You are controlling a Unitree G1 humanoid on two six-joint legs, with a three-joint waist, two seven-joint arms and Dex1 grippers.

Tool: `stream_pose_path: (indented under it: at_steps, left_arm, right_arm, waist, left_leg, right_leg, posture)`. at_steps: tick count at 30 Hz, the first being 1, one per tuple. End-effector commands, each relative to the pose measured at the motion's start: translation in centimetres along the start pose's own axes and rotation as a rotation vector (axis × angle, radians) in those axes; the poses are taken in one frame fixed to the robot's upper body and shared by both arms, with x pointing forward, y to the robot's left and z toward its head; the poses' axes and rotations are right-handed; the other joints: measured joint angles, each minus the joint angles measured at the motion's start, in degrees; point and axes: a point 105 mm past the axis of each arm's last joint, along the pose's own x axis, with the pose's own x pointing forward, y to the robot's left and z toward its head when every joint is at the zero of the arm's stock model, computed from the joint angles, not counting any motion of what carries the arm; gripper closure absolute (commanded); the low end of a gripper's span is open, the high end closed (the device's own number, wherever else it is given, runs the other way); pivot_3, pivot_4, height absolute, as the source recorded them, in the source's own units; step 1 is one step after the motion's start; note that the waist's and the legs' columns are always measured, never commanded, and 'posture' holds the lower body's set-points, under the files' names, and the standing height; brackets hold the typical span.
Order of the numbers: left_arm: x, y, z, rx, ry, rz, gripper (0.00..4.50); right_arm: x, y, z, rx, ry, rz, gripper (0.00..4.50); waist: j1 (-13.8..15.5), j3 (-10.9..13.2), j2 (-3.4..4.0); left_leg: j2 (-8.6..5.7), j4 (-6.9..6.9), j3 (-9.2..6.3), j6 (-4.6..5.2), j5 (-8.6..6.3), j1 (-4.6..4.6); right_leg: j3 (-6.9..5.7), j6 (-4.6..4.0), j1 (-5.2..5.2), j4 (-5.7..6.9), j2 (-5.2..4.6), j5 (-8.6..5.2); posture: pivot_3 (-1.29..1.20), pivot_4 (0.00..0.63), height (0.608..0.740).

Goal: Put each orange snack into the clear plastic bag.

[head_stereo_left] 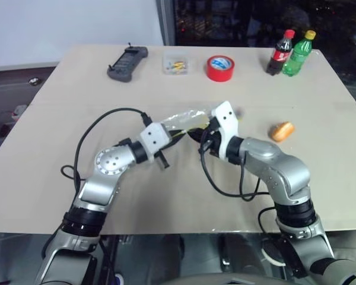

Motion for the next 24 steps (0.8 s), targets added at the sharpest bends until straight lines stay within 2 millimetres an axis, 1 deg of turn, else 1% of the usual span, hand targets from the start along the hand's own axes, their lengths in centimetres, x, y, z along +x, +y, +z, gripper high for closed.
stream_pose_path:
  at_steps: [1, 7, 10, 12, 14, 17, 24]
  left_arm:
    - [-0.2, 0.4, 1.4, 0.030, -0.045, 0.011, 4.50]
    - [-0.2, 0.1, 1.6, 0.038, -0.051, 0.002, 4.50]
    - [-0.2, 0.0, 1.6, 0.039, -0.051, -0.003, 4.50]
    - [-0.2, 0.0, 1.6, 0.035, -0.049, 0.003, 4.50]
    - [-0.2, 0.2, 1.6, 0.032, -0.047, 0.008, 4.50]
    - [-0.2, 0.2, 1.6, 0.032, -0.044, 0.007, 4.50]
    - [-0.2, -0.2, 1.8, 0.034, -0.048, -0.003, 4.50]
  right_arm:
    - [0.0, -0.4, 1.2, -0.018, -0.048, -0.029, 4.44]
    - [0.3, -1.1, 0.8, -0.016, -0.038, -0.064, 4.44]
    - [0.4, -1.2, 1.0, -0.005, -0.052, -0.068, 4.44]
    - [0.2, -0.6, 1.1, -0.003, -0.056, -0.028, 4.44]
    - [-0.4, 0.6, 1.1, -0.011, -0.052, 0.053, 4.44]
    - [-0.8, 1.0, 1.2, -0.006, -0.058, 0.074, 4.44]
    - [-0.4, -0.9, 1.4, 0.013, -0.069, -0.030, 4.44]
  waist:
    - [0.00, 0.00, 0.00]
    - [0.00, 0.00, 0.00]
    - [-0.01, 0.00, 0.00]
    - [0.00, 0.00, 0.00]
    - [0.00, 0.00, 0.00]
    - [0.00, 0.00, 0.00]
    - [0.02, 0.00, 0.00]
  left_leg:
    - [0.00, 0.00, 0.00, 0.00, 0.00, 0.00]
    - [0.00, 0.00, 0.00, 0.00, 0.00, 0.00]
    - [0.00, 0.00, 0.00, 0.00, 0.00, 0.00]
    - [0.00, 0.00, 0.00, 0.00, 0.00, 0.00]
    - [0.00, 0.00, 0.00, 0.00, 0.00, -0.01]
    - [0.00, 0.00, -0.01, 0.00, 0.00, -0.01]
    - [0.00, 0.00, -0.01, 0.00, 0.00, -0.01]
  right_leg:
    - [0.00, 0.00, 0.00, 0.00, 0.00, 0.00]
    - [0.00, 0.00, 0.00, 0.00, 0.00, 0.00]
    - [0.00, 0.00, 0.00, 0.00, 0.00, 0.00]
    - [0.00, 0.00, 0.00, 0.00, 0.00, 0.00]
    - [0.00, 0.00, 0.00, 0.00, 0.00, 0.00]
    - [0.00, 0.00, 0.00, -0.01, 0.00, 0.00]
    - [0.00, 0.00, 0.00, -0.01, 0.00, 0.00]
  posture:
    - [0.00, 0.150, 0.740]
    - [0.00, 0.150, 0.740]
    - [0.00, 0.150, 0.740]
    - [0.00, 0.150, 0.740]
    - [0.00, 0.150, 0.740]
    - [0.00, 0.150, 0.740]
    - [0.00, 0.150, 0.740]
